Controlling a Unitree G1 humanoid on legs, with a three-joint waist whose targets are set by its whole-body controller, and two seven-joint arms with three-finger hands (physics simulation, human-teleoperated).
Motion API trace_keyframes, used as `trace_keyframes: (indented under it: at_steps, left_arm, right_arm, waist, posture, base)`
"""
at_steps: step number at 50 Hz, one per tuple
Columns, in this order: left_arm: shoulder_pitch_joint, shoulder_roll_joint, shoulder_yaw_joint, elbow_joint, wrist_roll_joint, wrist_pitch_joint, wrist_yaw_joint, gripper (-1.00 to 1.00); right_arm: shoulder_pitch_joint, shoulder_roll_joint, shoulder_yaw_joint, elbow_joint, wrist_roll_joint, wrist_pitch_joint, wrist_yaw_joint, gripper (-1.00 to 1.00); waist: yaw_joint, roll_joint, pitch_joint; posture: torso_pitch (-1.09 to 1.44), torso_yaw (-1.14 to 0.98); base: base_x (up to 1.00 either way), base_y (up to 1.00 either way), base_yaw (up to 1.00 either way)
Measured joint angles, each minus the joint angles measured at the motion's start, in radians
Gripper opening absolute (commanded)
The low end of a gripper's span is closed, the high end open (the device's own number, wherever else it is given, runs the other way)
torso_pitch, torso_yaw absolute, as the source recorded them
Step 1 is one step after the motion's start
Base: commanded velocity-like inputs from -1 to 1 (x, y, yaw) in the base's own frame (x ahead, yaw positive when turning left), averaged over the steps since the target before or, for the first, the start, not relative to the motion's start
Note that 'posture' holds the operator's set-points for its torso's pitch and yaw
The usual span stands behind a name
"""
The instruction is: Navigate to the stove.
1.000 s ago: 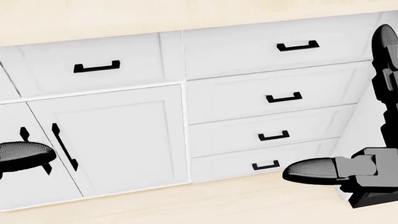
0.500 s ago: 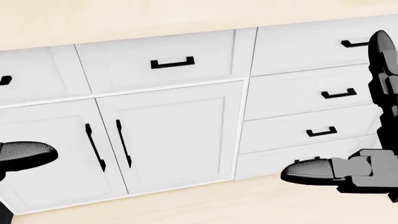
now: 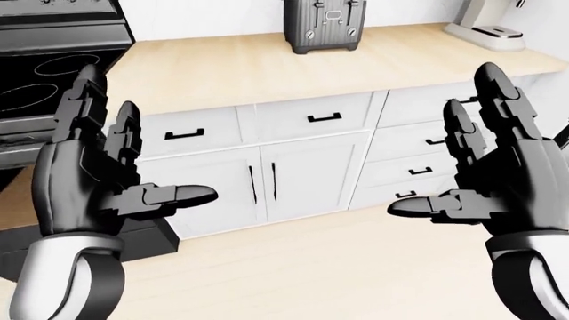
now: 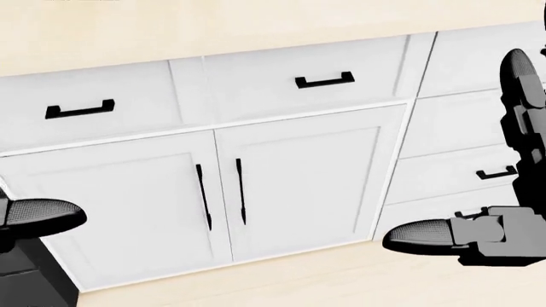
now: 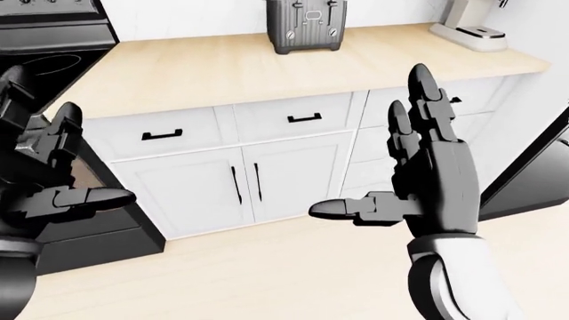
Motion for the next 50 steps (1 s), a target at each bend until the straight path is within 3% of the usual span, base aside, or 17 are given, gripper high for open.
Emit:
trace_keyframes:
  at_steps: [3,4,5,8,13,18,20,22,24,28,30,33,42,45,48,50]
  left_arm:
    - [0.001,-0.001,0.006,-0.012,0.007,-0.019,-0.005,1.0]
    - [0.001,0.0,0.007,-0.01,0.009,-0.022,-0.007,1.0]
    - [0.001,0.004,0.012,-0.001,0.011,-0.024,-0.008,1.0]
    - [0.011,0.0,0.022,0.023,0.024,-0.007,0.003,1.0]
    - [-0.001,0.001,0.012,0.004,0.023,-0.011,0.0,1.0]
    - [-0.004,0.004,0.017,0.003,0.017,-0.014,0.0,1.0]
    - [0.005,-0.006,0.006,0.005,0.017,-0.015,-0.003,1.0]
    - [0.008,-0.007,-0.005,0.016,0.012,-0.002,-0.006,1.0]
    - [0.0,-0.002,0.002,0.014,0.008,0.002,-0.005,1.0]
    - [-0.002,-0.002,0.008,-0.007,0.011,-0.018,-0.005,1.0]
    - [-0.002,0.002,0.007,-0.002,0.015,-0.021,-0.006,1.0]
    - [0.015,-0.002,0.008,0.024,0.036,-0.013,-0.002,1.0]
    - [-0.013,-0.006,-0.003,0.006,0.045,-0.01,-0.013,1.0]
    - [0.0,-0.021,-0.023,0.012,0.047,-0.008,-0.02,1.0]
    - [0.001,-0.021,-0.024,0.015,0.045,0.007,-0.025,1.0]
    - [-0.004,-0.02,-0.019,-0.003,0.05,0.003,-0.025,1.0]
  right_arm:
    - [0.002,0.002,-0.004,-0.014,-0.01,-0.018,0.006,1.0]
    - [0.002,0.004,-0.003,-0.013,-0.013,-0.019,0.008,1.0]
    - [0.002,0.017,0.002,-0.012,-0.016,-0.019,0.012,1.0]
    - [0.01,0.028,0.029,-0.002,-0.012,0.004,0.027,1.0]
    - [0.0,0.018,0.002,-0.011,-0.014,0.003,0.025,1.0]
    - [-0.001,0.022,0.008,-0.017,-0.025,-0.008,0.028,1.0]
    - [0.006,0.025,0.009,-0.005,-0.028,-0.002,0.028,1.0]
    - [0.014,0.03,0.012,0.007,-0.032,0.011,0.026,1.0]
    - [0.006,0.033,0.01,0.005,-0.04,0.016,0.032,1.0]
    - [0.004,0.035,-0.005,-0.013,-0.052,0.0,0.039,1.0]
    - [0.002,0.04,-0.001,-0.009,-0.053,0.002,0.04,1.0]
    - [0.009,0.045,0.026,-0.001,-0.034,0.023,0.045,1.0]
    - [-0.019,0.057,0.003,-0.017,-0.055,0.031,0.055,1.0]
    - [-0.007,0.064,0.002,-0.003,-0.063,0.041,0.058,1.0]
    - [-0.003,0.064,0.004,0.008,-0.068,0.052,0.057,1.0]
    - [-0.009,0.06,-0.004,-0.004,-0.067,0.043,0.058,1.0]
  waist:
    - [-0.006,0.062,0.019]
    - [-0.005,0.091,0.016]
    - [0.003,0.102,0.011]
    - [0.022,0.088,0.018]
    - [0.014,0.033,0.019]
    - [0.008,-0.015,0.023]
    - [-0.009,-0.006,0.028]
    - [-0.005,-0.019,0.011]
    - [-0.001,-0.014,-0.001]
    - [-0.008,0.06,0.019]
    - [0.001,0.104,0.01]
    - [0.018,0.087,0.016]
    - [0.009,-0.01,0.024]
    - [-0.006,-0.007,0.026]
    - [-0.002,-0.016,0.001]
    - [-0.002,0.01,0.005]
  posture:
    - [0.0,0.0]
    - [0.0,0.0]
    - [0.0,0.0]
    - [0.0,0.0]
    - [0.0,0.0]
    - [0.0,0.0]
    - [0.0,0.0]
    - [0.0,0.0]
    - [0.0,0.0]
    - [0.0,0.0]
    - [0.0,0.0]
    - [0.0,0.0]
    - [0.0,0.0]
    - [0.0,0.0]
    - [0.0,0.0]
    - [0.0,0.0]
  base:
    - [0.0,0.54,0.0]
    - [0.0,0.54,0.0]
    - [0.0,0.54,0.0]
    - [0.0,0.54,0.0]
    - [0.0,0.54,0.0]
    - [0.0,0.54,0.0]
    - [0.0,0.54,0.0]
    - [0.0,0.54,0.0]
    - [0.0,0.54,0.0]
    - [0.0,0.54,0.0]
    - [0.0,0.54,0.0]
    - [0.0,0.54,0.0]
    - [0.0,0.54,0.0]
    - [0.0,0.54,0.0]
    - [0.0,0.54,0.0]
    - [0.0,0.54,0.0]
